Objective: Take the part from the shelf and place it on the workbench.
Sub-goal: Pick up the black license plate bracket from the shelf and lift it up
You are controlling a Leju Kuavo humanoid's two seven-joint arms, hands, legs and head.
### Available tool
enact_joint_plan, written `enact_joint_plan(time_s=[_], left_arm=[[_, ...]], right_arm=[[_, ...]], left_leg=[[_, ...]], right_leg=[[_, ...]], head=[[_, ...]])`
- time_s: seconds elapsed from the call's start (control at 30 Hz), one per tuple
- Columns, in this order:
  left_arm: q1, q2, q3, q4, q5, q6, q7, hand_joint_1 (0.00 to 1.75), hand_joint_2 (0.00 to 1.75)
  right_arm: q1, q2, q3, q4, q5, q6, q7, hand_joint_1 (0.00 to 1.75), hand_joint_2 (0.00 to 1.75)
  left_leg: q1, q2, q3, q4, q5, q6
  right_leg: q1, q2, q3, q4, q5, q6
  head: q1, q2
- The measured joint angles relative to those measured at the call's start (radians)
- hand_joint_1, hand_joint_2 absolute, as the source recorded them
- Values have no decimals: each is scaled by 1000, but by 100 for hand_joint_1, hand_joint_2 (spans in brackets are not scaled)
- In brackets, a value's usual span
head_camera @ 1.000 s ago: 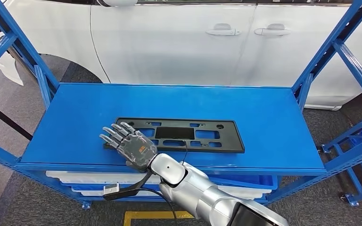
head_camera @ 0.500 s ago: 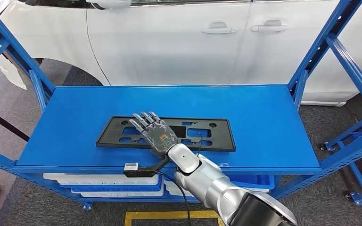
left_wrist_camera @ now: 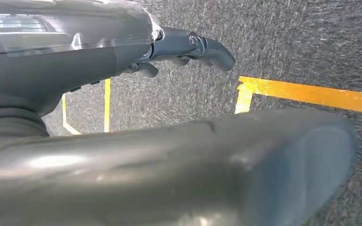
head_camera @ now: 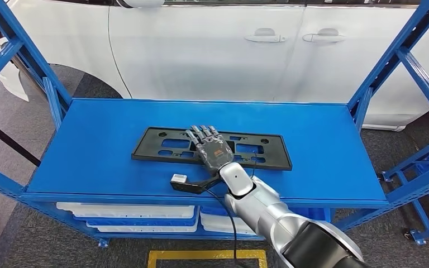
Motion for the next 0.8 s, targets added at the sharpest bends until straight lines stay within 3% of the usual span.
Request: enact_joint_plan(time_s=[0.03,0.13,0.2,0.33,0.37,0.43,0.5,0.53,0.57,0.6,0.67,0.7,0.8], left_arm=[[1,0,-2,0,0,-1,0,0,0],[-2,0,-5,0,0,-2,-2,0,0],[-4,0,-7,0,0,-4,-2,0,0],[-5,2,-10,0,0,-5,-3,0,0],[-5,3,-11,0,0,-6,-3,0,0],[-5,5,-14,0,0,-6,-3,0,0],[-4,6,-17,0,0,-7,-3,0,0],[-4,6,-18,0,0,-7,-3,0,0],[-3,6,-18,0,0,-7,-3,0,0],[-4,7,-18,0,0,-7,-3,0,0],[-5,8,-19,0,0,-7,-3,0,0],[-6,9,-19,0,0,-7,-3,0,0],[-5,9,-20,0,0,-7,-3,0,0]], right_arm=[[0,-8,-9,3,1,4,-1,175,175],[-4,-21,-26,8,2,9,-3,175,175],[-6,-26,-34,10,4,12,-2,175,175],[-8,-34,-50,14,5,13,0,175,175],[-8,-35,-54,15,5,13,-1,175,175],[-8,-37,-62,17,5,14,-4,175,175],[-8,-39,-68,18,5,14,-7,175,175],[-8,-40,-70,19,5,15,-9,175,175],[-8,-41,-72,19,5,15,-10,175,175],[-8,-42,-73,19,5,15,-11,175,175],[-8,-44,-77,20,5,16,-11,175,175],[-8,-45,-78,20,5,16,-11,175,175],[-8,-47,-86,21,5,16,-11,175,175]], left_leg=[[0,0,0,1,-1,-1],[-2,-1,4,6,-7,-8],[-6,-1,3,9,-11,-16],[-3,0,-5,30,-29,-38],[-3,0,-21,68,-52,-43],[-2,1,-82,200,-119,-50],[-1,1,-133,303,-150,-53],[-1,1,-132,299,-135,-53],[-1,1,-112,254,-104,-51],[-1,1,-76,179,-64,-48],[-4,2,-13,49,-16,-39],[-6,2,1,17,-9,-33],[-7,2,2,6,-6,-16]], right_leg=[[-1,0,4,-14,20,-1],[0,0,101,-218,120,-9],[3,0,134,-291,141,-17],[2,-1,137,-300,143,-38],[-1,-2,138,-303,145,-43],[-1,-2,138,-304,145,-48],[-1,-2,139,-303,144,-49],[-1,-2,140,-303,144,-48],[-1,-2,142,-303,143,-47],[-1,-2,145,-303,142,-45],[3,-1,146,-301,140,-38],[5,-1,145,-300,140,-34],[5,-1,142,-299,140,-18]], head=[[0,0],[0,0],[0,0],[0,0],[0,0],[0,0],[0,0],[0,0],[0,0],[0,0],[0,0],[0,0],[0,0]])
